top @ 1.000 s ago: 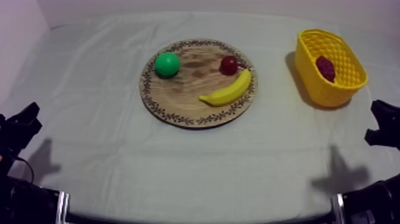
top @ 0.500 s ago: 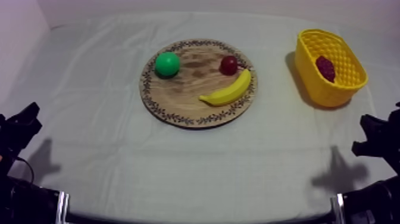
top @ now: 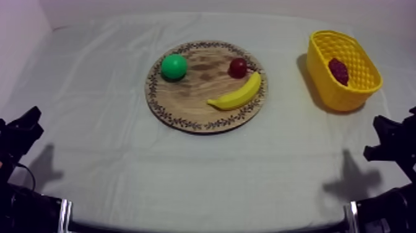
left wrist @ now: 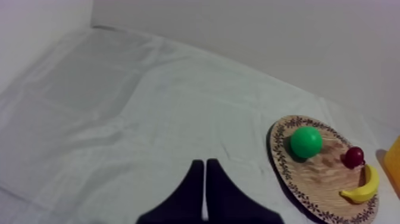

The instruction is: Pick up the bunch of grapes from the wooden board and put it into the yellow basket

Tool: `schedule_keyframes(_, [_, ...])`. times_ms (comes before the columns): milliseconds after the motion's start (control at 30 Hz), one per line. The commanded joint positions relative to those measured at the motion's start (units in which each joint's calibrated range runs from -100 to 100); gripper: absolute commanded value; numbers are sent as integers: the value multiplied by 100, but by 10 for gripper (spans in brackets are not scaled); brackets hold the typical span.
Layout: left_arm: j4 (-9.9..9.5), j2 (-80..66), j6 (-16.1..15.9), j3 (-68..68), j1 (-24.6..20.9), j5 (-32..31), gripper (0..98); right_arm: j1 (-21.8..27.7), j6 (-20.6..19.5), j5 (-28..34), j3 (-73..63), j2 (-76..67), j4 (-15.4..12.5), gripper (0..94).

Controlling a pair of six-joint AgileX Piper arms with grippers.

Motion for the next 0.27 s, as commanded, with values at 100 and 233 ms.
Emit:
schedule_keyframes(100, [1, 0, -1, -4, -1, 0, 1, -6, 153, -1, 9, -4, -2, 5])
schedule_keyframes(233, [1, 0, -1, -4, -1, 0, 1, -6, 74, -2, 9, -4, -2, 5])
